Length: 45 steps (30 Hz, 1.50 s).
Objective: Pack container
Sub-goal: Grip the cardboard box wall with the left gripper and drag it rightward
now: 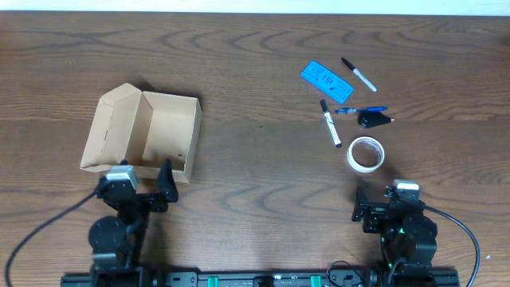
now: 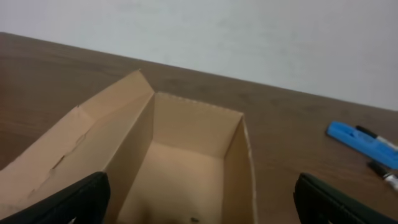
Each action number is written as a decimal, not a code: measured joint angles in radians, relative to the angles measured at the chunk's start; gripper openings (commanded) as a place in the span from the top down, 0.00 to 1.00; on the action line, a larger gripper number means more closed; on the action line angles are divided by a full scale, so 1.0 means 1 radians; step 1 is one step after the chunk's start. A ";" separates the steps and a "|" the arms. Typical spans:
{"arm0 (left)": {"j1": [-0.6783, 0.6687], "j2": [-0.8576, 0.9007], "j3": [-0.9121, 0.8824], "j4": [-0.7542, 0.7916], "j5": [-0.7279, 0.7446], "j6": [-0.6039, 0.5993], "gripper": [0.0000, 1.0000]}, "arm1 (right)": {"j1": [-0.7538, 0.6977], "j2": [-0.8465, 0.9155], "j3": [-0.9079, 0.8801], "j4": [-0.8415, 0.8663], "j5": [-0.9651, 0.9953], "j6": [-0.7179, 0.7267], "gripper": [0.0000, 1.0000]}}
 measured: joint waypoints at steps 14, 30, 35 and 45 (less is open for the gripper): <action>-0.034 0.758 0.589 -0.294 0.073 0.072 0.05 | 0.000 0.000 -0.002 0.000 0.000 0.000 0.01; -0.212 1.166 0.749 -0.410 0.008 0.156 0.05 | 0.000 0.000 -0.002 0.000 0.000 0.000 0.01; -0.211 1.270 0.749 -0.391 0.008 0.156 0.05 | 0.000 0.000 -0.002 0.000 0.000 0.000 0.01; -0.212 1.385 0.749 -0.332 0.004 0.161 0.78 | 0.000 0.000 -0.002 0.000 0.000 0.000 0.01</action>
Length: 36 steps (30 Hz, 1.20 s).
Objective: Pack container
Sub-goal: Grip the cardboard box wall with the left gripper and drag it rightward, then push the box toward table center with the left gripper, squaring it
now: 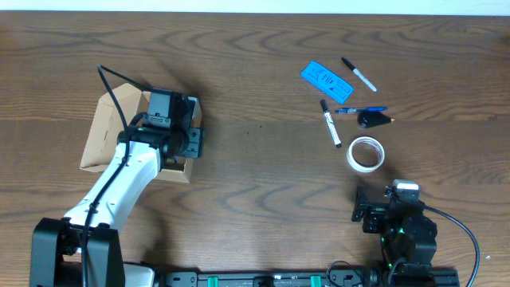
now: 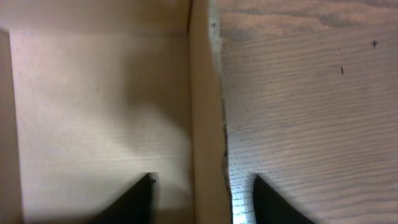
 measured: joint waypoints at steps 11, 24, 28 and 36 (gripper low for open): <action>-0.092 0.000 0.071 0.016 -0.019 0.056 0.95 | 0.000 0.000 0.000 0.000 0.000 0.000 0.01; -0.441 0.000 0.203 -0.099 0.066 0.704 0.95 | 0.000 0.000 0.000 0.000 0.000 0.000 0.01; -0.453 0.000 0.203 -0.146 0.132 0.917 0.95 | 0.000 0.000 0.000 0.000 0.000 0.000 0.01; -0.434 0.000 0.203 -0.149 0.154 1.066 0.94 | 0.000 0.000 0.000 0.000 0.000 0.000 0.01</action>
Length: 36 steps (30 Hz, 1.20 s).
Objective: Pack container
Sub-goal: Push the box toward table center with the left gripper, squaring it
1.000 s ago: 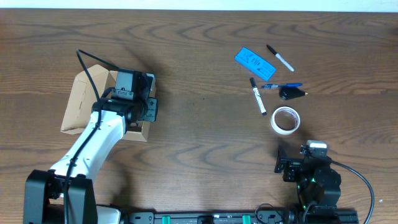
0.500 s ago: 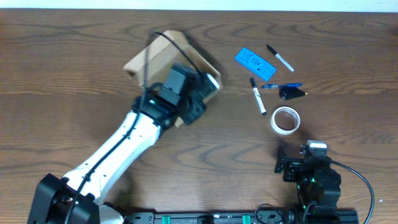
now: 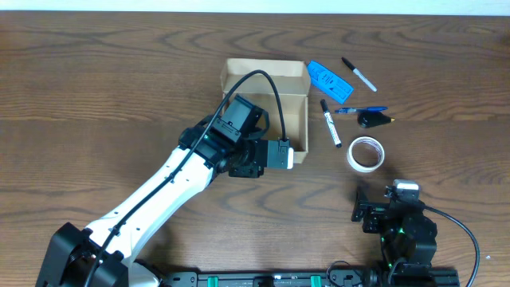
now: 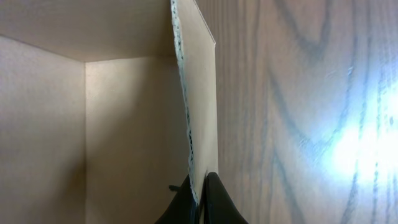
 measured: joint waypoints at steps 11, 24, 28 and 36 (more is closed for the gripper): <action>0.029 0.000 0.000 0.002 -0.014 0.012 0.05 | 0.000 0.000 0.000 0.000 0.000 0.000 0.01; 0.029 -0.086 0.048 0.017 -0.022 -0.230 0.05 | 0.000 0.000 0.000 0.000 0.000 0.000 0.01; 0.029 -0.197 0.082 0.008 -0.124 -0.404 0.05 | 0.000 0.000 0.000 0.000 0.000 0.000 0.01; 0.038 -0.174 0.090 -0.124 -0.482 -0.990 0.05 | 0.000 0.000 0.000 0.000 0.000 0.000 0.01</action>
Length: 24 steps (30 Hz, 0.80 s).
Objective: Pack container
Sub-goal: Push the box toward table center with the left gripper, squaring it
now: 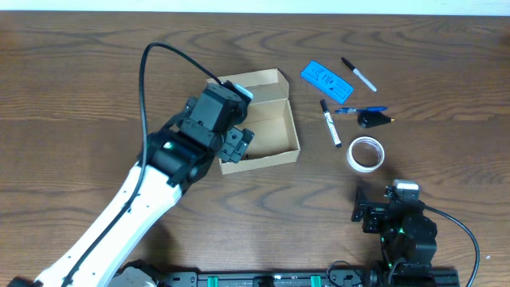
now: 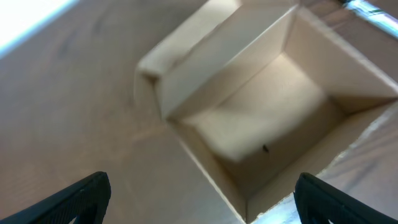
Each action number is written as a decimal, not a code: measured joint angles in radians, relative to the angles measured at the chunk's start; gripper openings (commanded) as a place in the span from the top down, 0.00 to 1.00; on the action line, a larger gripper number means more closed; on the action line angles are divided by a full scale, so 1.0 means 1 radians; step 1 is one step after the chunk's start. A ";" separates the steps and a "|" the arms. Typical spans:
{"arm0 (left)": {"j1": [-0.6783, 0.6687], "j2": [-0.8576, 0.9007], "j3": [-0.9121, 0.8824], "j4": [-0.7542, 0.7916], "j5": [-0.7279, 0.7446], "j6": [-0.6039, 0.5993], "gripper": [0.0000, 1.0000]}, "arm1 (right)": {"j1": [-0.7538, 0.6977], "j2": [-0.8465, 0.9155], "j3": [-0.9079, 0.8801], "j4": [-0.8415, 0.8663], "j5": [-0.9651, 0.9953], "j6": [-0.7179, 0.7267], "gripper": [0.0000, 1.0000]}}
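Note:
The open cardboard box [image 1: 267, 127] sits near the table's middle, slightly turned, with its lid flap [image 1: 247, 84] standing along the far side. The left wrist view shows the box [image 2: 267, 124] empty. My left gripper [image 1: 237, 146] hovers over the box's near-left corner, open [image 2: 202, 205], nothing between its fingers [image 2: 87, 194]. To the right of the box lie a blue card [image 1: 327, 81], a black pen [image 1: 359, 74], a marker [image 1: 331, 122], a blue pen [image 1: 361, 110], a small black object [image 1: 373, 119] and a tape roll [image 1: 366, 154]. My right gripper [image 1: 361, 206] rests at the near right.
The left arm [image 1: 151, 191] stretches diagonally from the near left toward the box, its cable [image 1: 151, 64] looping above. The tape roll lies just beyond the parked right arm [image 1: 402, 227]. Bare wood table [image 1: 80, 96] extends left of the box.
My left gripper was shut on the box's wall; now it is open and higher, looking down into the box. The box sits a little nearer and more to the left, slightly rotated.
Both arms were parked and the box stood at the table's left. Then my left gripper was open astride the box's right wall. Then it was shut on the wall with the box beside the stationery. Now the box is released there.

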 measured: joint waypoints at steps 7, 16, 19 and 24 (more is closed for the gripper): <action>0.024 0.159 0.000 -0.021 -0.126 -0.354 0.04 | 0.000 0.000 0.000 0.000 0.000 0.000 0.01; 0.077 0.280 0.000 0.005 -0.048 -0.508 0.20 | 0.000 0.000 0.000 0.000 0.000 0.000 0.01; 0.091 0.287 0.000 0.017 -0.033 -0.521 0.23 | 0.000 0.000 0.000 0.000 0.000 0.000 0.01; 0.106 0.293 0.000 0.043 0.007 -0.531 0.28 | 0.000 0.000 0.000 0.000 0.000 0.000 0.01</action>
